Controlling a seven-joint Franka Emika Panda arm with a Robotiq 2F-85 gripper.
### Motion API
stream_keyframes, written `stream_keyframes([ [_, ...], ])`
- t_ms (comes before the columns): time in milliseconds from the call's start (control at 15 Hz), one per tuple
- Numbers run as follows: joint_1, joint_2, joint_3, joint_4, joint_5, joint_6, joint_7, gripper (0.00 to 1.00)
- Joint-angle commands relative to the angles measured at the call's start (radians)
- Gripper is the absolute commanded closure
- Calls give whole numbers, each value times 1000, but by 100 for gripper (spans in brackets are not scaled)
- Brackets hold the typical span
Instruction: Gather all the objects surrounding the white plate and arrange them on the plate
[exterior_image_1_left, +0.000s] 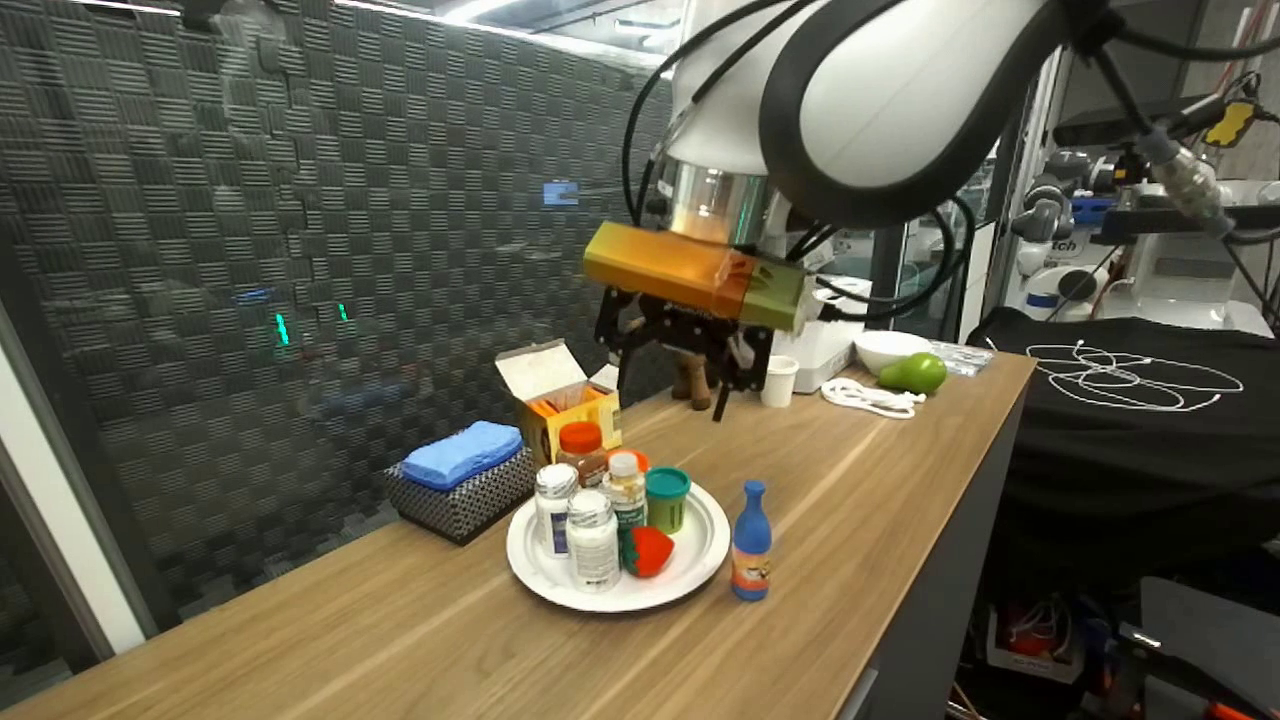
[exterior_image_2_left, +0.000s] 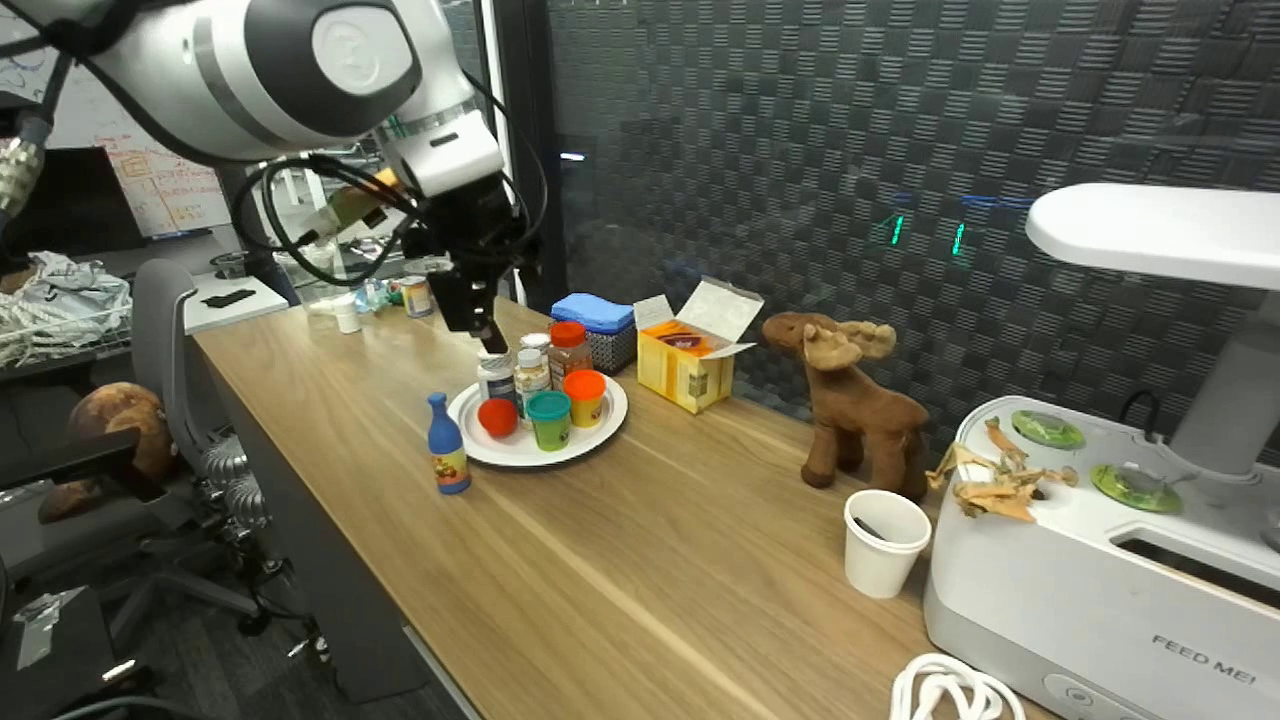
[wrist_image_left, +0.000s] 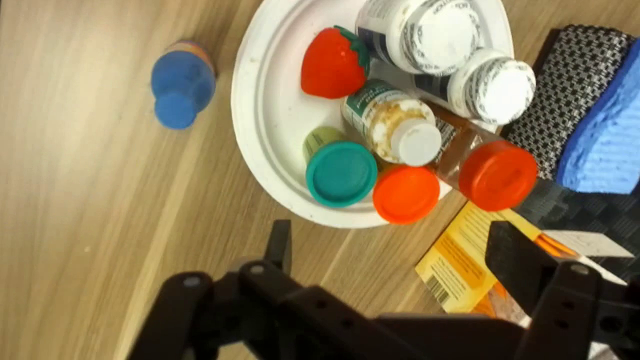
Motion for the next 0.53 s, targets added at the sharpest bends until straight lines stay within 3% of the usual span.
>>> stream_keyframes([
  [0,-44,-139,34,-20,34,-166,-31,0],
  [200,-66,-193,57,1,119,-355,-115,0],
  [467,-74,-197,77,10,229,-418,-255,0],
])
